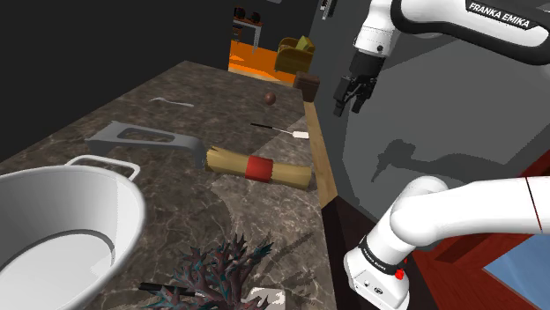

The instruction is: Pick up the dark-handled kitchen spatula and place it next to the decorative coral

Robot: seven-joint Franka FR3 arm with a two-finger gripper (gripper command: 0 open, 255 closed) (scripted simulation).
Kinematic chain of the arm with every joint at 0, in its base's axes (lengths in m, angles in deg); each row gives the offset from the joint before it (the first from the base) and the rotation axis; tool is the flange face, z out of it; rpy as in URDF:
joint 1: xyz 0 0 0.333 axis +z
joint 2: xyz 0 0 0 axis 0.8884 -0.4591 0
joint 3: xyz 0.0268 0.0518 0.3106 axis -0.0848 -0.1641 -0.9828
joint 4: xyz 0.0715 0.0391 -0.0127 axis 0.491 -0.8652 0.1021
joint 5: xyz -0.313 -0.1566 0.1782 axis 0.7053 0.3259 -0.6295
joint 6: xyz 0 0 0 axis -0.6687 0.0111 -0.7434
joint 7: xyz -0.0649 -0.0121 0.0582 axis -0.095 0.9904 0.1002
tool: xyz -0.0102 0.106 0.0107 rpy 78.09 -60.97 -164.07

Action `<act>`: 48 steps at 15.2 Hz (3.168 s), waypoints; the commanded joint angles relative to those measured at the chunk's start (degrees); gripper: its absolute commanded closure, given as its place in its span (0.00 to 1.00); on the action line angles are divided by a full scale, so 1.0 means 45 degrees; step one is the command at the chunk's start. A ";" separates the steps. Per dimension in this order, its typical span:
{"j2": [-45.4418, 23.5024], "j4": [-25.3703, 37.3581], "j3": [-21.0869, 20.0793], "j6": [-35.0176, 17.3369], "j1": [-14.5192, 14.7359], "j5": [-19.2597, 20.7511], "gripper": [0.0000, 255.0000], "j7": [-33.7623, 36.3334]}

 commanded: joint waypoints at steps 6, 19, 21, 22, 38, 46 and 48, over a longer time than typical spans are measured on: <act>-0.0948 -0.0630 0.1187 -0.1779 0.0140 0.0802 0.00 -0.2260; -0.5670 0.0205 0.3965 -0.6240 0.0777 0.1271 0.00 -0.8020; -0.6610 0.0640 0.4296 -0.6794 0.0893 0.1033 0.00 -0.8958; -0.7094 0.0887 0.4447 -0.7048 0.0949 0.0879 0.00 -0.9435; -1.4485 0.6410 0.4474 -0.8728 0.0275 -0.2460 0.00 -1.5850; -1.5039 0.6040 0.4335 -0.9616 0.0221 -0.2738 0.00 -1.6025; -1.5039 0.6041 0.4335 -0.9616 0.0221 -0.2739 0.00 -1.6025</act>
